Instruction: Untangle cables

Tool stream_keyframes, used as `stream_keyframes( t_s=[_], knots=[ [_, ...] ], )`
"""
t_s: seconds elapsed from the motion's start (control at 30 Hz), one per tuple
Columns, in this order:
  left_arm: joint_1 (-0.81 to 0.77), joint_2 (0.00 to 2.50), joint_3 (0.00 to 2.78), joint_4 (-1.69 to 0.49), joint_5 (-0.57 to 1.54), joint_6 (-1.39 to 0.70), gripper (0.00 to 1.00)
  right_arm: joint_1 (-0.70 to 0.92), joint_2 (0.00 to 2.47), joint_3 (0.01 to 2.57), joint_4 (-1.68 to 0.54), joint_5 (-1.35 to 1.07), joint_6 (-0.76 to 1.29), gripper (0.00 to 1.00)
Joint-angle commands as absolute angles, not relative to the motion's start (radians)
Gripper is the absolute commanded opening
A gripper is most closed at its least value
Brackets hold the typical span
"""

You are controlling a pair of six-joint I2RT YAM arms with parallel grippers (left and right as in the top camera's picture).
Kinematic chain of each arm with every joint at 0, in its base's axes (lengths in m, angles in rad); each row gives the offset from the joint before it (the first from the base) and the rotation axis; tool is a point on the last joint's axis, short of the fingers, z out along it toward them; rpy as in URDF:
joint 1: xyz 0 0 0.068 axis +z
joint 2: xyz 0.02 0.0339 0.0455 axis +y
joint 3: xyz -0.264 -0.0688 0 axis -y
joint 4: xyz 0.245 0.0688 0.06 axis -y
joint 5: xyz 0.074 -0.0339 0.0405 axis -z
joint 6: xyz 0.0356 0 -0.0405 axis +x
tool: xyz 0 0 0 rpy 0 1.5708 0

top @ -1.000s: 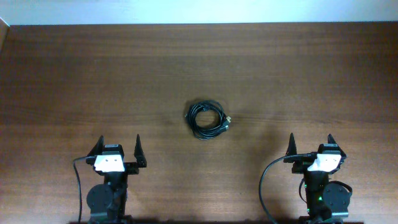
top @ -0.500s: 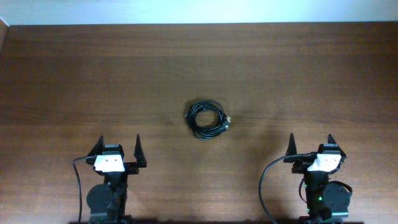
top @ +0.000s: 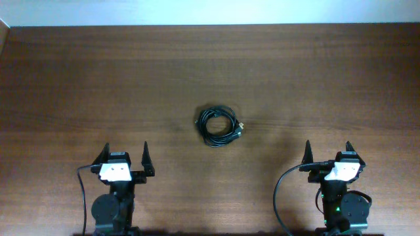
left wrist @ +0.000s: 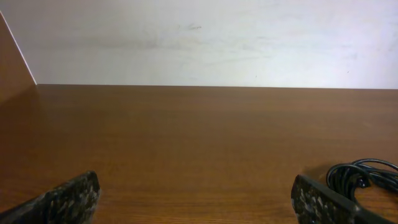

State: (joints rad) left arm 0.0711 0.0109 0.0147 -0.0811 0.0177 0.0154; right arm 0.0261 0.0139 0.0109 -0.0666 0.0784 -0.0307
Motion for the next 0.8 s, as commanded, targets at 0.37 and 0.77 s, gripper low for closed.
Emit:
stream_keyframes(
  t_s=[0.37,0.77],
  knots=[
    [0.068,0.007,0.020,0.186,0.163,-0.043,0.99,0.033,0.011,0.221,-0.043,-0.236,-0.018,0.99],
    [0.068,0.083,0.434,0.131,0.461,-0.399,0.99,0.033,0.135,0.894,-0.587,-0.146,0.174,0.99]
  ],
)
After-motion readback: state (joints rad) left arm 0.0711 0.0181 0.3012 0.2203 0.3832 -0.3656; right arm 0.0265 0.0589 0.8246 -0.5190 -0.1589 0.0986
